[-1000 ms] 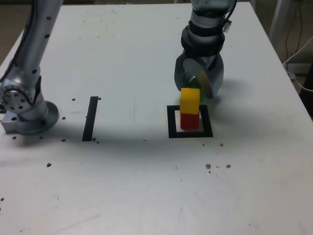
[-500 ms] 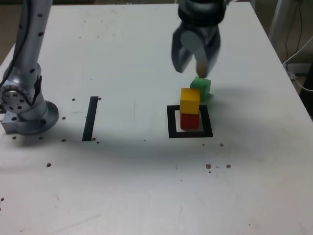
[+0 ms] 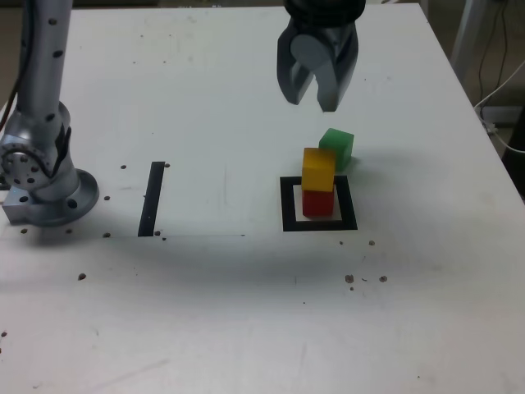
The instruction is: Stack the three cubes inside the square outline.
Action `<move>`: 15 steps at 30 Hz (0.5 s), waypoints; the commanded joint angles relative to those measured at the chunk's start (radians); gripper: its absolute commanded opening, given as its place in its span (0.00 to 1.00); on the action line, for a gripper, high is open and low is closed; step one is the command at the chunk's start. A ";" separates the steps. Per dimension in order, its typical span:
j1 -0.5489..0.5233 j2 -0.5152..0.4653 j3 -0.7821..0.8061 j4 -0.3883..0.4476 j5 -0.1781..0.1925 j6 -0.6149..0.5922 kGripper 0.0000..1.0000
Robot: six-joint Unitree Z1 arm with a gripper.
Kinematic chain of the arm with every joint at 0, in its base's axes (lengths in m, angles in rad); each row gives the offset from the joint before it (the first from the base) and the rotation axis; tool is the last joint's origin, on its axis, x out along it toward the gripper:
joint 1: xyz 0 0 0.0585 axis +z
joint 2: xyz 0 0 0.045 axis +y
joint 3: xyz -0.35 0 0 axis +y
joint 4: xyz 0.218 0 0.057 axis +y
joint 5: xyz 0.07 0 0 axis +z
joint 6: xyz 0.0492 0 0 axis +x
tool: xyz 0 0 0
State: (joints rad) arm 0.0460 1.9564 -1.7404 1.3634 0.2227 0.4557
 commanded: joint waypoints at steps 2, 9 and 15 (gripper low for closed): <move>0.005 -0.004 0.003 -0.019 -0.001 -0.002 0.99; 0.018 0.017 0.003 -0.048 -0.023 0.005 0.99; 0.042 0.089 0.007 -0.059 -0.084 0.056 0.99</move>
State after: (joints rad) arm 0.0834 2.0255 -1.7361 1.3094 0.1491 0.5012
